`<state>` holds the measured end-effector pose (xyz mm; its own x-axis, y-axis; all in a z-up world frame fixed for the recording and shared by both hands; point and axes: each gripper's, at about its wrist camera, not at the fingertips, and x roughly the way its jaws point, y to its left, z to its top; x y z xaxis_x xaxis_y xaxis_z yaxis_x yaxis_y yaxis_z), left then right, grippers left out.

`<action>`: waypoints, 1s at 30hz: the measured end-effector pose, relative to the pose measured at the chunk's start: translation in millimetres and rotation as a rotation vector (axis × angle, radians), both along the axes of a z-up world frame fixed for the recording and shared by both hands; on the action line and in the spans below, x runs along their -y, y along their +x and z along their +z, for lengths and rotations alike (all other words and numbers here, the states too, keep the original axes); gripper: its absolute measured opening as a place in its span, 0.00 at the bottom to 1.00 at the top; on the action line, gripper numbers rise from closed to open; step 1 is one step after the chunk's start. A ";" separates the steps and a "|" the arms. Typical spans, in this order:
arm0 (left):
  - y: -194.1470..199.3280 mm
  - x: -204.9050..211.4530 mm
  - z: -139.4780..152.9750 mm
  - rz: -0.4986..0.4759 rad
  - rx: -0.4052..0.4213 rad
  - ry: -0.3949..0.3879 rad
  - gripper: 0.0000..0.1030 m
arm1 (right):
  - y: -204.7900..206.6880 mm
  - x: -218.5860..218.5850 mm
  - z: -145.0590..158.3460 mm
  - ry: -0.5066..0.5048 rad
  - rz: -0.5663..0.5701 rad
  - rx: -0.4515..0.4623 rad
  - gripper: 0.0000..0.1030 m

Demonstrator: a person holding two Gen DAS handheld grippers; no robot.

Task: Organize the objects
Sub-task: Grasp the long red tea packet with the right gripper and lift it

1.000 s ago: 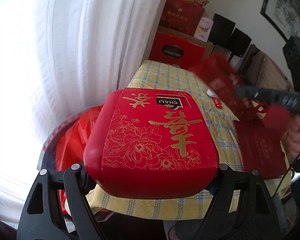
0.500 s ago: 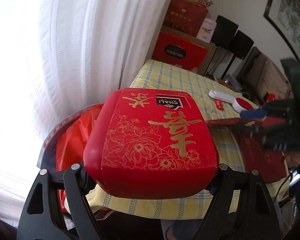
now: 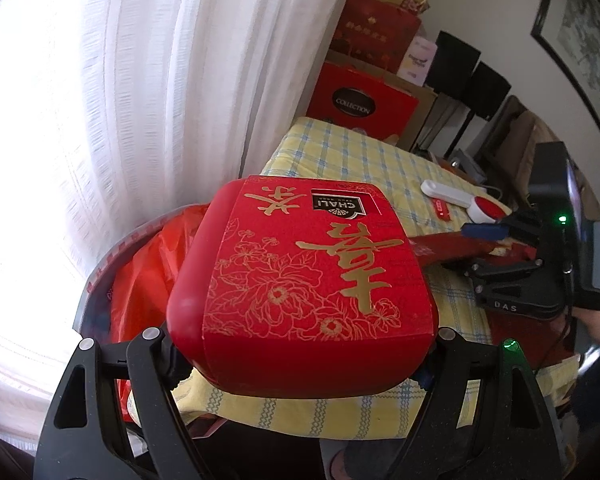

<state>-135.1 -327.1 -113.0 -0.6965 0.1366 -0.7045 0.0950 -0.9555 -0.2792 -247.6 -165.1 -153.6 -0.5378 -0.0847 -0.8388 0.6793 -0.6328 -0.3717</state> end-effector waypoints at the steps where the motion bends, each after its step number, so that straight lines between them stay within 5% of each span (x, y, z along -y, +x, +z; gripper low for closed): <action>1: 0.1 0.4 -0.4 0.003 0.000 0.000 0.77 | 1.1 -0.7 0.8 -0.012 -0.005 -0.008 0.30; 8: 0.2 0.3 -1.5 0.026 -0.004 -0.027 0.77 | 10.3 0.0 22.8 -0.053 -0.007 -0.213 0.11; 16: 1.0 -0.1 0.2 0.034 -0.010 -0.036 0.77 | 12.7 -26.2 96.5 -0.265 -0.092 -0.340 0.09; 22: 5.4 -3.7 7.9 0.018 -0.019 -0.054 0.77 | 22.5 -69.8 147.3 -0.659 -0.094 -0.109 0.09; 30: 18.6 -22.1 40.8 -0.010 -0.041 -0.105 0.77 | 102.1 -93.5 132.7 -0.687 -0.092 -0.042 0.09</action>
<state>-116.5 -305.0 -72.2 -0.7237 0.0702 -0.6866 0.0761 -0.9806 -0.1805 -145.5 -71.6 -20.9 -0.5987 -0.5417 -0.5900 0.6056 -0.7883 0.1092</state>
